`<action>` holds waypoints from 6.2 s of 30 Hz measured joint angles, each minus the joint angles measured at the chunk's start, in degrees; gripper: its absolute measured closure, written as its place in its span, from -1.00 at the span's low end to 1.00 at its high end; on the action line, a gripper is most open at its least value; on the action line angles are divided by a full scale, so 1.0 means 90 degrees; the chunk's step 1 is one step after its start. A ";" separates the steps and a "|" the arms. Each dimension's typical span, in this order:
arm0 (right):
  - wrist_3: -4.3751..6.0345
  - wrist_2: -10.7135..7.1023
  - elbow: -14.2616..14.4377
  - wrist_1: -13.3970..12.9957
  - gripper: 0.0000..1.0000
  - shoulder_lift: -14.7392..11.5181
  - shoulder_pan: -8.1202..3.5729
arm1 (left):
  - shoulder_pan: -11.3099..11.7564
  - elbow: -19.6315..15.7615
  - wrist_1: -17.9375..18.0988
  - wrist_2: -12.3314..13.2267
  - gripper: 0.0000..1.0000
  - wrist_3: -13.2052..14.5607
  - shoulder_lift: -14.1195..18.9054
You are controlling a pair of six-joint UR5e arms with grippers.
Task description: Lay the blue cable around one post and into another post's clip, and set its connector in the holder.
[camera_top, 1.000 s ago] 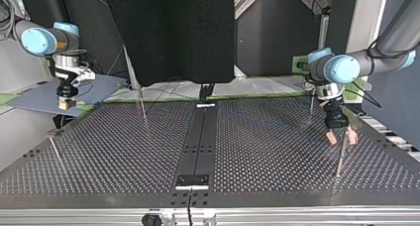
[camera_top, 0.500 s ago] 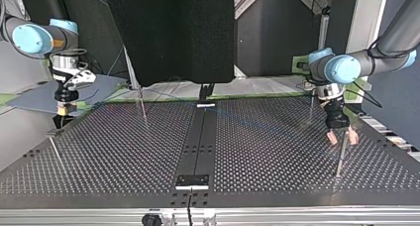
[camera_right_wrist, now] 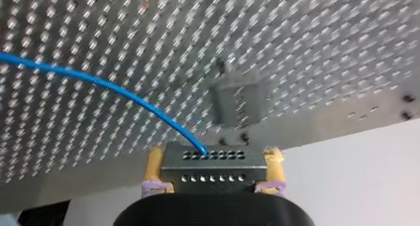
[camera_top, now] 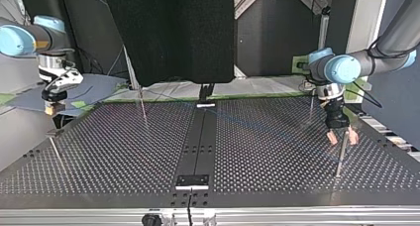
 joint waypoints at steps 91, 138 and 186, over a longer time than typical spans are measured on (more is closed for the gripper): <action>-0.0658 -0.1877 -0.1618 0.0538 1.00 0.0886 -0.0392 | -0.0028 0.0001 0.0000 0.0128 -0.97 0.0026 -0.0002; 0.0059 -0.1819 -0.1609 0.0281 1.00 0.0893 -0.0367 | -0.0053 0.0000 -0.0010 0.0128 -0.97 0.0078 0.0000; -0.0215 -0.1814 -0.1614 0.0552 -1.00 0.0894 -0.0358 | -0.0228 -0.0003 -0.0610 0.0119 -0.97 0.0618 0.0290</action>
